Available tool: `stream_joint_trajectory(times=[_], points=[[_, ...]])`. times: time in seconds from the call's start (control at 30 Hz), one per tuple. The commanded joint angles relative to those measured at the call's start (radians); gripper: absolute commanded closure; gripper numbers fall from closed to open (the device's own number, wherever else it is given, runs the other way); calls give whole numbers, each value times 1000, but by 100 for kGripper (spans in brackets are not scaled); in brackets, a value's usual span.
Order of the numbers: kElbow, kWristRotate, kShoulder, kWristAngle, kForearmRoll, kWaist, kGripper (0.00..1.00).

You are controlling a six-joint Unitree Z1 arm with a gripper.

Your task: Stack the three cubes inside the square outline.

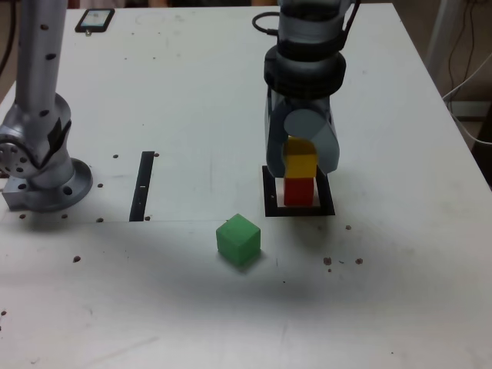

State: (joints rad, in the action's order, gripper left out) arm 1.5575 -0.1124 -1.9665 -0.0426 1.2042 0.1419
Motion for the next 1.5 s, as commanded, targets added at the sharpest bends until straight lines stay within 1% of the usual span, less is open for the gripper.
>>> stream_joint_trajectory(times=[0.0,0.37,0.63,0.77,0.83,0.9,0.97,1.1,1.17,1.23,1.47], points=[[5,-1,6,0,2,2,81],[3,-3,-22,0,-10,2,81],[-2,-3,-45,8,-14,2,80],[-3,-2,-49,12,-17,2,76],[-1,-1,-49,13,-15,2,71],[0,0,-48,13,-12,2,64],[1,2,-47,14,-5,2,49],[0,3,-46,15,7,2,15],[0,3,-45,13,13,2,4],[0,3,-43,9,20,2,1],[7,3,-31,-3,35,7,1]])
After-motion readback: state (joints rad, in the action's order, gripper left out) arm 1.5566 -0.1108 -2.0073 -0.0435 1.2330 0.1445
